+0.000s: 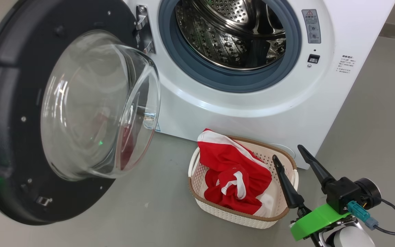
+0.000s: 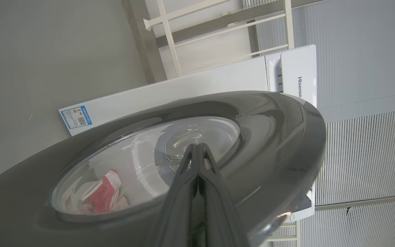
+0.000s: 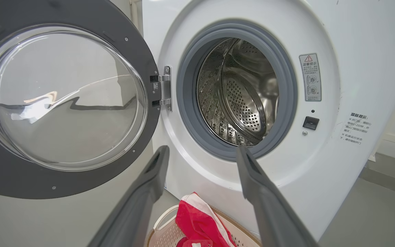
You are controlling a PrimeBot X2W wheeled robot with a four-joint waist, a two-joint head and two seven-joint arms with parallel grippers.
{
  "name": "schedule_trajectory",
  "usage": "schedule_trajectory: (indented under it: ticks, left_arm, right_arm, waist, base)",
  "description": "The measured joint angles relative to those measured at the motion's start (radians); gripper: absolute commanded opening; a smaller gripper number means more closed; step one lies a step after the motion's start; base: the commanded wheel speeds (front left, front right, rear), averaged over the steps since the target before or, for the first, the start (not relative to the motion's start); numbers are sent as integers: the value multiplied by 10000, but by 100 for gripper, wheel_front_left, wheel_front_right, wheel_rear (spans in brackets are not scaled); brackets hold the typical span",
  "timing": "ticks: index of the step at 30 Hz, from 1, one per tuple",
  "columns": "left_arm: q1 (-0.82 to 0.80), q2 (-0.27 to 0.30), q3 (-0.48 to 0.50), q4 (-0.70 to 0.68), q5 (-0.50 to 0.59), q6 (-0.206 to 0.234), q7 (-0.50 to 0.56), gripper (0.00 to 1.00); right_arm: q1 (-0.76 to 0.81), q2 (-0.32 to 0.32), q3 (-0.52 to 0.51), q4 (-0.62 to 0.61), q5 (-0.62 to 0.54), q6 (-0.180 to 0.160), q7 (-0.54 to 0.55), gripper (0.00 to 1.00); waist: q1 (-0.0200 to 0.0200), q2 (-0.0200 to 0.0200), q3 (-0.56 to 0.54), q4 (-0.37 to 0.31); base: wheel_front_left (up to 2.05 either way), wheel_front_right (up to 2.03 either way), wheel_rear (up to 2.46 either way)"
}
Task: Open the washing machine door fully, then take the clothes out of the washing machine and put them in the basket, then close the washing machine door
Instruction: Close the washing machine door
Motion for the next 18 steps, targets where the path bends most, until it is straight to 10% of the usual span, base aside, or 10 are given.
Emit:
schedule_trajectory:
  ticks: [18]
  left_arm:
    - [1327,-1151,-161,-2671,-439,535,892,0]
  right_arm:
    - [61,0,8,-52,320,0,0,100]
  waist:
    - [0,0,-136,-162]
  base:
    - [0,0,0]
